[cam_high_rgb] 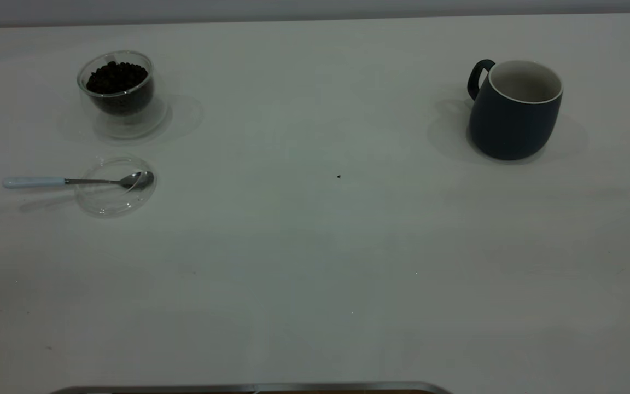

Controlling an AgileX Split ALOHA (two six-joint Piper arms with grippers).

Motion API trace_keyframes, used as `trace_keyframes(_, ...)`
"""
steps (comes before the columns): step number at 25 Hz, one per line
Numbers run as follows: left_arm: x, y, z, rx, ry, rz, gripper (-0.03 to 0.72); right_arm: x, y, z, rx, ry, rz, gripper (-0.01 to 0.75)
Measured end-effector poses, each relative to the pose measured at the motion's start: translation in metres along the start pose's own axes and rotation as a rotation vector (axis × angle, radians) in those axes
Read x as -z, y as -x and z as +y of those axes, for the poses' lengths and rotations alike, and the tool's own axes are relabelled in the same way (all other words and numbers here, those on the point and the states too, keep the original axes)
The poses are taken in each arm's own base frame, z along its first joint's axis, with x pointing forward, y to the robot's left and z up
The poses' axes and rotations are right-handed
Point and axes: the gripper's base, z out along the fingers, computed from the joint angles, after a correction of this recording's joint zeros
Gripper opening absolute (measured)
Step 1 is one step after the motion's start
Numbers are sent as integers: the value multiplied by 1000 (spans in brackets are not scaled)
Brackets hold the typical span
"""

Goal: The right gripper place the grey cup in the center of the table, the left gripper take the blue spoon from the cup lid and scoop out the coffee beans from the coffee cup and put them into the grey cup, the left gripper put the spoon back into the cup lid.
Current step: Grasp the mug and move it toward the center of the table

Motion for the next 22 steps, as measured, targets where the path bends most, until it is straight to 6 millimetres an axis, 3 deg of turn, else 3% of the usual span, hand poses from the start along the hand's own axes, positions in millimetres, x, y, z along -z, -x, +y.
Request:
trace_keyframes(8, 0, 0, 0, 0, 0, 0, 555, -1, 3, 1, -7, 16, 4, 565)
trace_keyframes(13, 0, 0, 0, 0, 0, 0, 555, -12, 29, -1, 16, 18, 79, 590)
trace_keyframes(18, 0, 0, 0, 0, 0, 0, 555, -50, 75, -5, 75, 35, 200, 664)
trace_keyframes(22, 0, 0, 0, 0, 0, 0, 555, -101, 111, -9, 180, 65, 304, 736)
